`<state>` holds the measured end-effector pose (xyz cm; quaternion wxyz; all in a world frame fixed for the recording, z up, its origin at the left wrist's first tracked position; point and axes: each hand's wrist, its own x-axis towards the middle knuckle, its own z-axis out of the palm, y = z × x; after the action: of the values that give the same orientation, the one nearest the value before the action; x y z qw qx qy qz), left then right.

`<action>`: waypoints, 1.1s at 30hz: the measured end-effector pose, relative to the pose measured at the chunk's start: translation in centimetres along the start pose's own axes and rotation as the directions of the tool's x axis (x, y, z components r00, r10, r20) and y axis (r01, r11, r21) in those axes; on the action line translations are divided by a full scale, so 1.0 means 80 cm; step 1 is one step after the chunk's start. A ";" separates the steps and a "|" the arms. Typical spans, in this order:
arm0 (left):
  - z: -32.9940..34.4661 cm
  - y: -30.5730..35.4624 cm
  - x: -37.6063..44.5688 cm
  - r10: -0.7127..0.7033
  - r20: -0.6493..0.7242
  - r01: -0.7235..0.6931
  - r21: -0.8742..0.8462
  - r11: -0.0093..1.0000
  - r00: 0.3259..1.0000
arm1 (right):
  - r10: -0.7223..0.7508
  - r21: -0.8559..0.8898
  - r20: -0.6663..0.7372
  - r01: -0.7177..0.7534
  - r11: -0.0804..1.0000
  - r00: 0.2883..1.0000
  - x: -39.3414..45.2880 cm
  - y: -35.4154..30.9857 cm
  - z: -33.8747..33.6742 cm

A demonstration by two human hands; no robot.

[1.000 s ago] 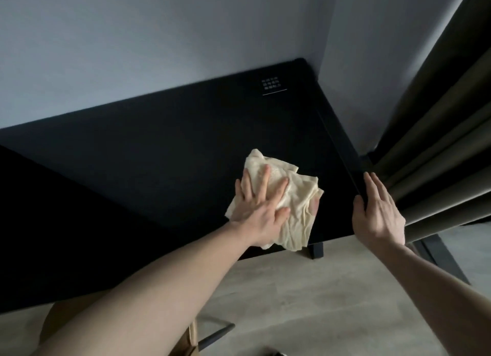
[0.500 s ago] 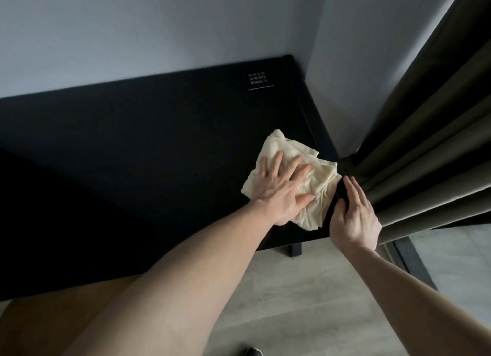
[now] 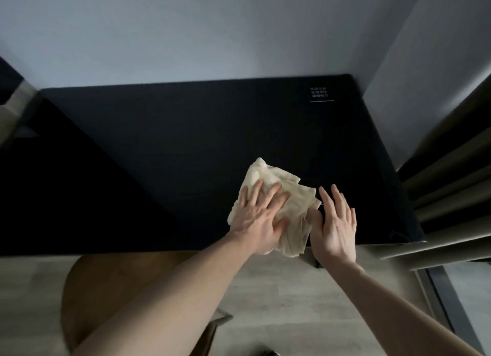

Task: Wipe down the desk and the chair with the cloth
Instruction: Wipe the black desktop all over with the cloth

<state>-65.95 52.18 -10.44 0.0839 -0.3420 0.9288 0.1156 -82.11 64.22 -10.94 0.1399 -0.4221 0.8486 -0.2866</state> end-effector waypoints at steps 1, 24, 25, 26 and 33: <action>-0.001 -0.024 -0.015 -0.020 0.001 0.020 -0.007 1.000 1.000 | -0.028 0.000 0.019 0.028 1.000 0.999 -0.006 -0.021 0.014; -0.009 -0.566 -0.336 -0.315 -0.058 0.313 -0.036 0.949 0.947 | 0.015 -0.220 0.335 0.063 0.973 0.942 -0.149 -0.449 0.346; -0.009 -0.583 -0.345 -0.339 -0.055 0.338 -0.031 0.941 0.939 | 0.041 -0.254 0.338 0.049 0.966 0.940 -0.150 -0.452 0.352; -0.009 -0.601 -0.355 -0.368 -0.049 0.366 -0.034 0.930 0.929 | 0.057 -0.282 0.342 0.045 0.958 0.938 -0.151 -0.453 0.356; -0.014 -0.709 -0.422 -0.472 -0.019 0.468 -0.097 0.878 0.881 | 0.063 -0.334 0.324 0.051 0.941 0.944 -0.153 -0.448 0.365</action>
<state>-3.48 30.73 -10.34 0.0743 -0.5630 0.8134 0.1262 -37.90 46.01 -12.57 0.2065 -0.4791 0.8509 -0.0619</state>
